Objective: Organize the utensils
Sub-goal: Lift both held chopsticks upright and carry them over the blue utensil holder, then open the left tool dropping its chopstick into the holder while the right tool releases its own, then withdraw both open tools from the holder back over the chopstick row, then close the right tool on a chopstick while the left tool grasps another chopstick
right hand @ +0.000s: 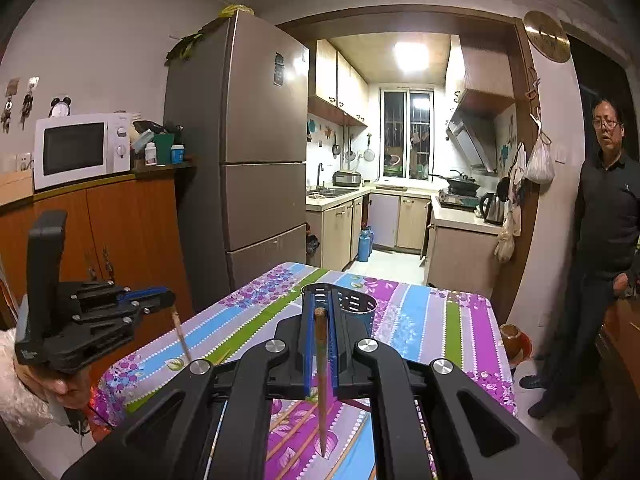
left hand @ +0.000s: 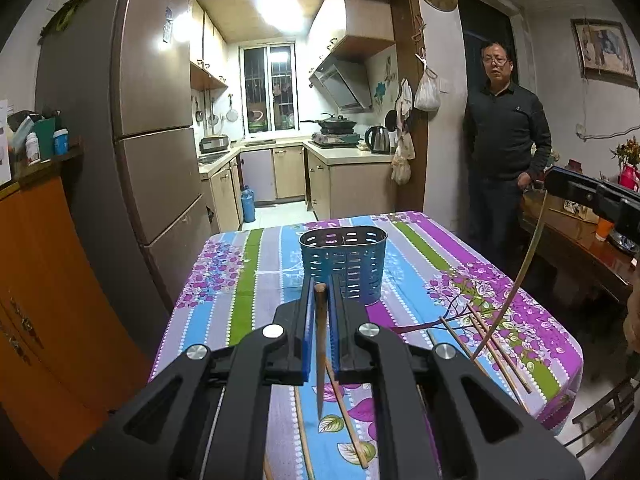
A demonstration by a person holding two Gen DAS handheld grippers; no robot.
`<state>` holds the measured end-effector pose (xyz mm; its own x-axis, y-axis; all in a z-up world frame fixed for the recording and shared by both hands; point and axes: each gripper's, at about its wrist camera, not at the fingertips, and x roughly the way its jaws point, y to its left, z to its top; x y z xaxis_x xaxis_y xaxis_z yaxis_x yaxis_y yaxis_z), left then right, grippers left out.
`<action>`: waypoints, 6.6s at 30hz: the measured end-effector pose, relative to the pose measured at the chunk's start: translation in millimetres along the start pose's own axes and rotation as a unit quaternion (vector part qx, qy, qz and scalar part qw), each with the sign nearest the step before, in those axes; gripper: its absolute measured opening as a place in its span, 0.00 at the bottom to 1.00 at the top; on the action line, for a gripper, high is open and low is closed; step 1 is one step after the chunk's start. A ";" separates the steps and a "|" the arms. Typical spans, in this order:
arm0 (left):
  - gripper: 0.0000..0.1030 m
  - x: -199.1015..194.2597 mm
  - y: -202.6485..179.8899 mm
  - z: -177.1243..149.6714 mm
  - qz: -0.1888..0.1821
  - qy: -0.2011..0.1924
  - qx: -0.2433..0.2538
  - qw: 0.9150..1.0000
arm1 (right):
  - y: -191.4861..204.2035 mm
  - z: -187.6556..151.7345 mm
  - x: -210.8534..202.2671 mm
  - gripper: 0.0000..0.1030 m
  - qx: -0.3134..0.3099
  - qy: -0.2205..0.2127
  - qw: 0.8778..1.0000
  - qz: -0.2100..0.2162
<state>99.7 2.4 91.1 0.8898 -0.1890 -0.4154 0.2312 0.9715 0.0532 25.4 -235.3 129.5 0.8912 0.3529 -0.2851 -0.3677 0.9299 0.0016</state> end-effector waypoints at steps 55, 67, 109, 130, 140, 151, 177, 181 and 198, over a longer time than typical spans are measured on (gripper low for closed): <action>0.05 265.8 -10.9 107.7 -0.052 0.001 0.000 0.999 | -84.2 63.6 303.2 0.07 0.093 0.047 0.994 -0.021; 0.21 232.1 3.2 99.6 0.001 -0.011 0.006 1.000 | -80.6 73.6 261.6 0.36 0.087 0.038 0.995 -0.024; 0.87 -34.6 14.8 -208.6 0.090 0.054 -0.040 0.994 | -45.6 -279.4 -74.7 0.89 0.211 0.125 0.962 -0.121; 0.41 -21.5 22.3 -236.9 0.100 0.084 -0.048 0.990 | 4.0 -271.9 -29.9 0.28 0.103 0.161 0.978 -0.080; 0.41 -19.3 21.1 -235.1 0.104 0.078 -0.048 0.990 | 23.2 -255.8 -3.6 0.28 0.065 0.152 0.986 -0.034; 0.41 -19.7 30.3 -238.6 0.106 0.079 -0.048 0.990 | 48.1 -267.6 25.8 0.28 0.051 0.170 0.982 -0.060; 0.26 11.4 -8.8 -235.4 0.056 0.074 0.034 0.995 | 44.1 -270.3 20.7 0.07 0.076 0.158 0.980 -0.093; 0.13 13.1 -9.6 -236.1 0.052 0.068 0.031 0.996 | 41.1 -270.6 19.0 0.07 0.086 0.156 0.979 -0.100; 0.05 7.3 -0.6 -239.8 0.043 0.052 0.013 0.998 | 38.1 -262.5 -2.6 0.07 0.114 0.131 0.977 -0.124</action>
<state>11.7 34.9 -129.7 0.8611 -0.0871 -0.5009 0.1662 0.9793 0.1153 -60.7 -227.9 -121.3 0.8359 0.1027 -0.5392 -0.0541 0.9930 0.1053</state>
